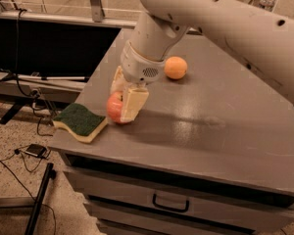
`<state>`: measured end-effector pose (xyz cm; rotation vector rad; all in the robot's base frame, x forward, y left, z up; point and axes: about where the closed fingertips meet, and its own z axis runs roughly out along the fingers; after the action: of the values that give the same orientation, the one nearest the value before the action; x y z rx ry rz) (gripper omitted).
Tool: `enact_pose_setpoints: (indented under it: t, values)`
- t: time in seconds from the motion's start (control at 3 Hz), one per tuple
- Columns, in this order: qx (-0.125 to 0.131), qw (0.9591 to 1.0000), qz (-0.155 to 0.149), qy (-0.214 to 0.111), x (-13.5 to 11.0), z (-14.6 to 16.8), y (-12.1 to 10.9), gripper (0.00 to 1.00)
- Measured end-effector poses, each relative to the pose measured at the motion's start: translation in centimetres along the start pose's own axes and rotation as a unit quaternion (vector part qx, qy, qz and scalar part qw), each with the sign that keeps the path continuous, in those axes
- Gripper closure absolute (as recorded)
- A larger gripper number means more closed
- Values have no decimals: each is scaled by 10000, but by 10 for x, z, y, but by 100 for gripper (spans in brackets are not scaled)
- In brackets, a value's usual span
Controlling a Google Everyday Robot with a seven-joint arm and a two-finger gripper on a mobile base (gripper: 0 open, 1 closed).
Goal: Move apple near sponge
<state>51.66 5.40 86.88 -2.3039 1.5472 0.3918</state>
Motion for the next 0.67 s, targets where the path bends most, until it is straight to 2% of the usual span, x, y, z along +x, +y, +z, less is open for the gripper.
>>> enact_pose_setpoints:
  t: [0.67]
  values:
    - [10,10000,-11,4,-1,0,0,7]
